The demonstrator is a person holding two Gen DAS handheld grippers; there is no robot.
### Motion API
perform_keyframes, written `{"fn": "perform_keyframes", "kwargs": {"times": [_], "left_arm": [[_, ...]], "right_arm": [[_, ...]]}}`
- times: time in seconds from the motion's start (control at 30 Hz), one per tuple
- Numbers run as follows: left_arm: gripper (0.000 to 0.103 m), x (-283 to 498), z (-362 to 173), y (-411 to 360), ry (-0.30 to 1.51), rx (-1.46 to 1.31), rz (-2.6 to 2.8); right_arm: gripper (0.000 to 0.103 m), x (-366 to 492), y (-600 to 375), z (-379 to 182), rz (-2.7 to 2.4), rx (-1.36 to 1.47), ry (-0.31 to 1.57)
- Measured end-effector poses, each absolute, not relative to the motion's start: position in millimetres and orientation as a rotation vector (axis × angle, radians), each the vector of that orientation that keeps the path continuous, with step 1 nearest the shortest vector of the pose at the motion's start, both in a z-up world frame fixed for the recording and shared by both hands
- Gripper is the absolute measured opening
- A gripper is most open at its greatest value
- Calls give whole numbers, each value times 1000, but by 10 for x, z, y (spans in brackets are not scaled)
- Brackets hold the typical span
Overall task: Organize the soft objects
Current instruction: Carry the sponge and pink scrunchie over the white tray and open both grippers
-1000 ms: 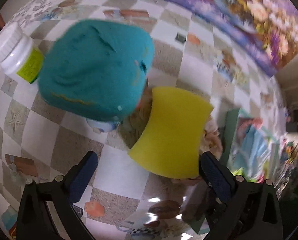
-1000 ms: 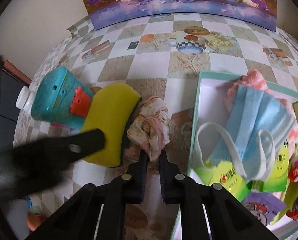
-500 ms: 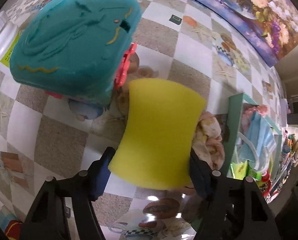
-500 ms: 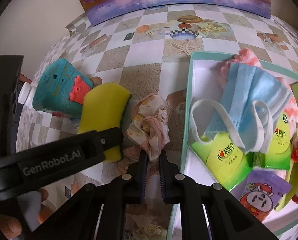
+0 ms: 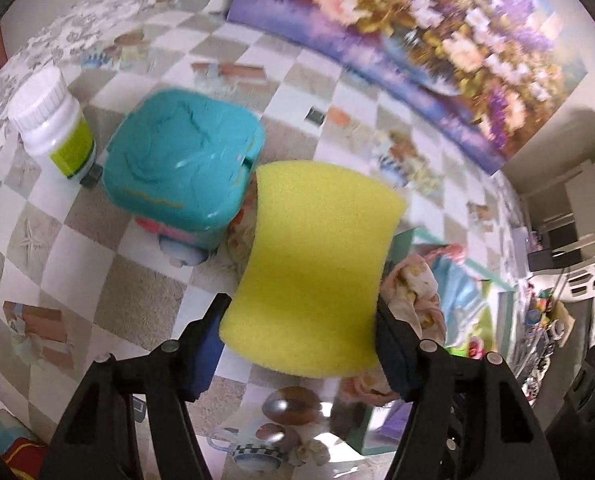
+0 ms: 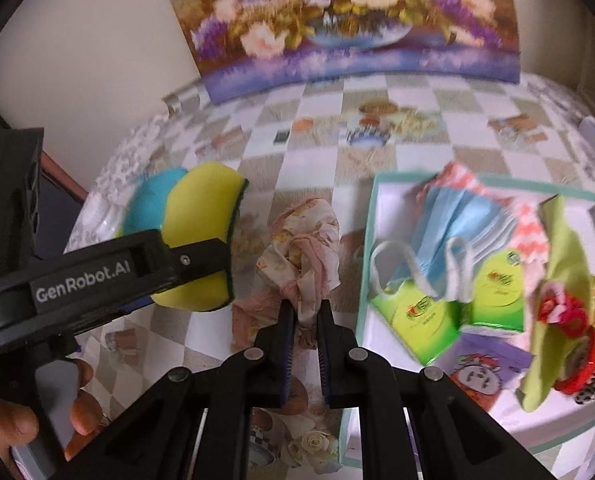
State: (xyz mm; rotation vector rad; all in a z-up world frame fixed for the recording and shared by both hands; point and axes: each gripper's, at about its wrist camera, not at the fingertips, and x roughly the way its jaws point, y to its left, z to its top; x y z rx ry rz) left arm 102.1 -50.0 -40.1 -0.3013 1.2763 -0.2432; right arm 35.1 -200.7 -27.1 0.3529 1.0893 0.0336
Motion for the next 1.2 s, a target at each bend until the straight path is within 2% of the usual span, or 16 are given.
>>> {"fn": "perform_keyframes", "kwargs": {"times": [0.37,0.73,1.0,1.2], "left_arm": [[69,958,-46,-675,1176,-268,-320],[69,740,78,-1238,1137,-122,-438],[69,582,-42,-1635,1186,-24,-526],[70,525,-319,-1850,1297,31,-556]], "right_arm": [[12,191,-2346,31,-49,375,983],[12,-298,-3253,265,-310,484,854],[12,-530,-3730,71,-443,556,887],[12,-434,-3717,-203,-427,546,1008]]}}
